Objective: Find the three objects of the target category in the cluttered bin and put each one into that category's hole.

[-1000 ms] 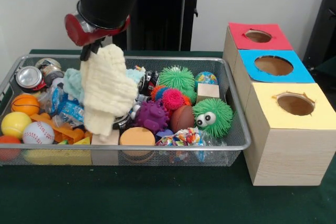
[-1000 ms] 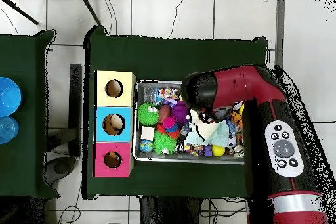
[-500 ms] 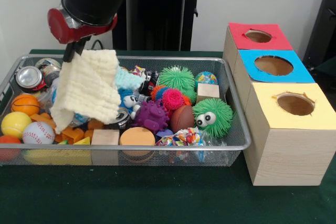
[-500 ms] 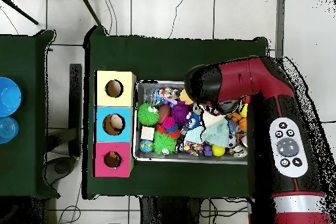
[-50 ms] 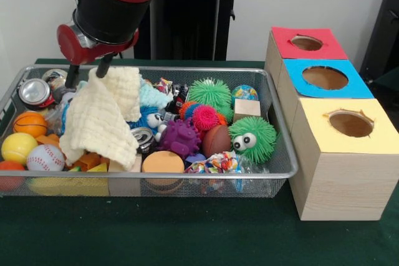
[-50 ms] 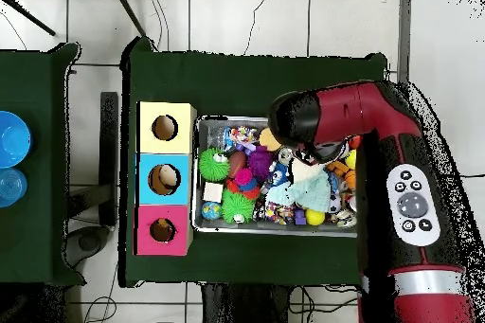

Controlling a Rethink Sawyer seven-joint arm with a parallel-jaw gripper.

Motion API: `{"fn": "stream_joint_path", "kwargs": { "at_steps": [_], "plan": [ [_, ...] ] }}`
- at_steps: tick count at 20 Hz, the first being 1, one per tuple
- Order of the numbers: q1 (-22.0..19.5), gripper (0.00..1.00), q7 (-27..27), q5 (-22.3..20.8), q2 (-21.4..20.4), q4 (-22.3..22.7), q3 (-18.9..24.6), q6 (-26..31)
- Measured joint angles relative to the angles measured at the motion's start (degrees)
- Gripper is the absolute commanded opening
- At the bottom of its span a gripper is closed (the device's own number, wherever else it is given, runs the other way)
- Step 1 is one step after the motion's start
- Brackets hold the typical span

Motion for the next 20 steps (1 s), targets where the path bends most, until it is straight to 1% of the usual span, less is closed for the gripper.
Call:
{"fn": "stream_joint_path", "kwargs": {
  "at_steps": [7,10,15,19,20],
  "plan": [
    [0.0,1.00,0.0,0.2,0.3,0.0,0.0,0.0],
    [-0.2,1.00,0.0,1.8,0.2,0.1,0.0,0.0],
    [-1.4,1.00,0.0,8.1,-0.2,1.6,0.8,-1.0],
    [-2.0,1.00,0.0,14.4,-0.7,3.3,1.6,-3.7],
    [-2.0,1.00,0.0,15.1,-0.8,3.6,1.6,-4.1]
  ]
}}
